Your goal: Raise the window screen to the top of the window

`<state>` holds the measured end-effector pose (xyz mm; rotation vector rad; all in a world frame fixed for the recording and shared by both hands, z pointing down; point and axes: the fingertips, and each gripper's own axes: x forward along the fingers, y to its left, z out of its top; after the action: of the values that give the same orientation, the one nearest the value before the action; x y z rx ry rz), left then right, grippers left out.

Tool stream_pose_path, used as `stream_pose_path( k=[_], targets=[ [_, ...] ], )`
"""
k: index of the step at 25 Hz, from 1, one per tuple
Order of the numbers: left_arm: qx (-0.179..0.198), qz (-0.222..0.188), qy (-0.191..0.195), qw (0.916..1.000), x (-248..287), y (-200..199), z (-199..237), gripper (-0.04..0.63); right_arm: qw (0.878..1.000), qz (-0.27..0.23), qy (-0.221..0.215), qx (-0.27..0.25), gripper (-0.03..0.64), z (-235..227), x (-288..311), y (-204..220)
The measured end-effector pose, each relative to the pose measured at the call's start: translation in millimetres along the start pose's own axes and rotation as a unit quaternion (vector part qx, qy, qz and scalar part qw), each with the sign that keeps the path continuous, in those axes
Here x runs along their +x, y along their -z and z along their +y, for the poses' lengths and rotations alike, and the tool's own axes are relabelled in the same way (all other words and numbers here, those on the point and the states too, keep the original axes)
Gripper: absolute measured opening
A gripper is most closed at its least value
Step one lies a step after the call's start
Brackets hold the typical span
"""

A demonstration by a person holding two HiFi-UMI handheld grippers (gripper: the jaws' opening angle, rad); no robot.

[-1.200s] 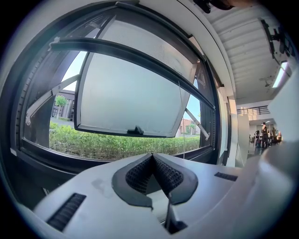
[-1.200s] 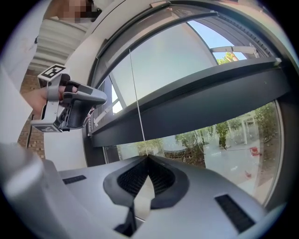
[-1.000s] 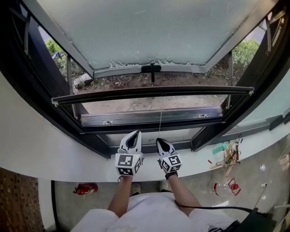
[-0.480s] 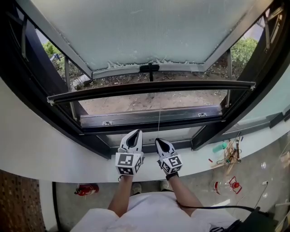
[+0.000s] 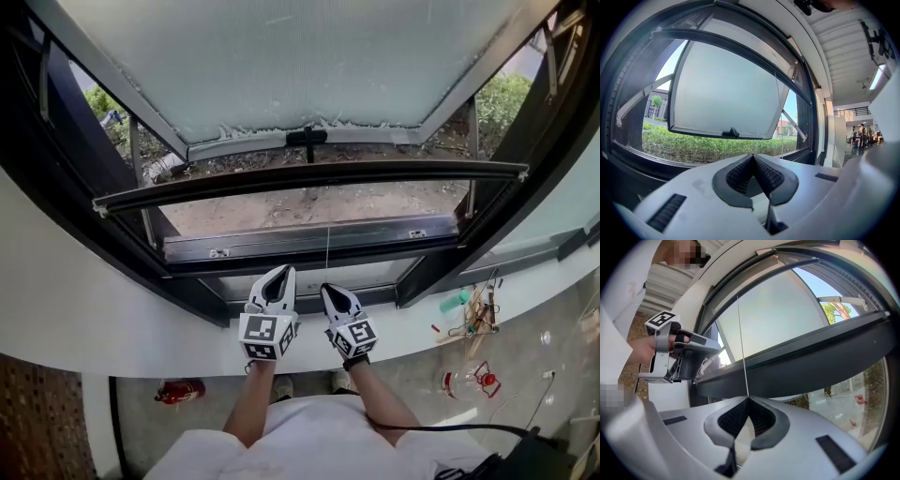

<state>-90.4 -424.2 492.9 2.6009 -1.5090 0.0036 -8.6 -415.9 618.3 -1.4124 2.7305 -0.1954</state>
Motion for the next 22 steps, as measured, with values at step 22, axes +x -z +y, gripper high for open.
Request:
stream_pose_path(
  k=[22],
  targets=[
    [-0.003,-0.008,-0.005,1.0000,-2,-5,5,0.002,0.996,-0.073,-0.022,-0.036,0.002,20,13,-73]
  ],
)
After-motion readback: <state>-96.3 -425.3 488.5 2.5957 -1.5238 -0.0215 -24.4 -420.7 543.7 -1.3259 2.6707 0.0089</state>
